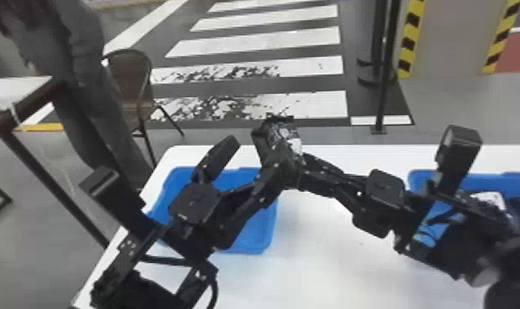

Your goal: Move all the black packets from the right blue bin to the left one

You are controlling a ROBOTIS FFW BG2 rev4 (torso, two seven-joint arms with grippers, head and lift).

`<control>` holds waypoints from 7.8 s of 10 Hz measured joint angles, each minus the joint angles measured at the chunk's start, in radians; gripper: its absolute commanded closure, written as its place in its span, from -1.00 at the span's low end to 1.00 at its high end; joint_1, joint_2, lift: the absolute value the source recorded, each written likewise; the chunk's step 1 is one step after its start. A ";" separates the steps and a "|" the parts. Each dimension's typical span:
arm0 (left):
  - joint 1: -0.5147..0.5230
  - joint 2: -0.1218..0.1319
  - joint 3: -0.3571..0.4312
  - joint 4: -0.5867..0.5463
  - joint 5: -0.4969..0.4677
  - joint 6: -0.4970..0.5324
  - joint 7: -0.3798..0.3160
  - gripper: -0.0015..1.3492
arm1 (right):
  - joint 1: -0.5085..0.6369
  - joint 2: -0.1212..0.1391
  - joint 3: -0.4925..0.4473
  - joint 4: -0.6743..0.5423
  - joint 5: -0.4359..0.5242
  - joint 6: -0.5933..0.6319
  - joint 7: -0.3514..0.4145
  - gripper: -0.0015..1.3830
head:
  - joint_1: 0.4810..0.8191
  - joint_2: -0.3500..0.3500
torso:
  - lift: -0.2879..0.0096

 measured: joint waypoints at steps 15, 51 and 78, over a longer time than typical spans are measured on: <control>0.019 0.020 -0.083 -0.036 -0.021 -0.034 0.100 0.81 | -0.018 -0.003 0.040 0.009 -0.017 0.024 -0.022 -0.42 | 0.03 0.76 | -0.01; 0.132 -0.002 -0.064 0.163 -0.024 -0.493 0.143 -0.26 | 0.041 0.055 -0.541 0.099 0.548 0.558 -0.480 -0.77 | 0.27 -0.33 | -0.01; 0.006 -0.012 0.021 0.017 -0.052 -0.023 0.004 -0.34 | 0.073 0.019 -0.244 -0.050 0.111 -0.052 -0.058 0.57 | -0.23 0.37 | -0.01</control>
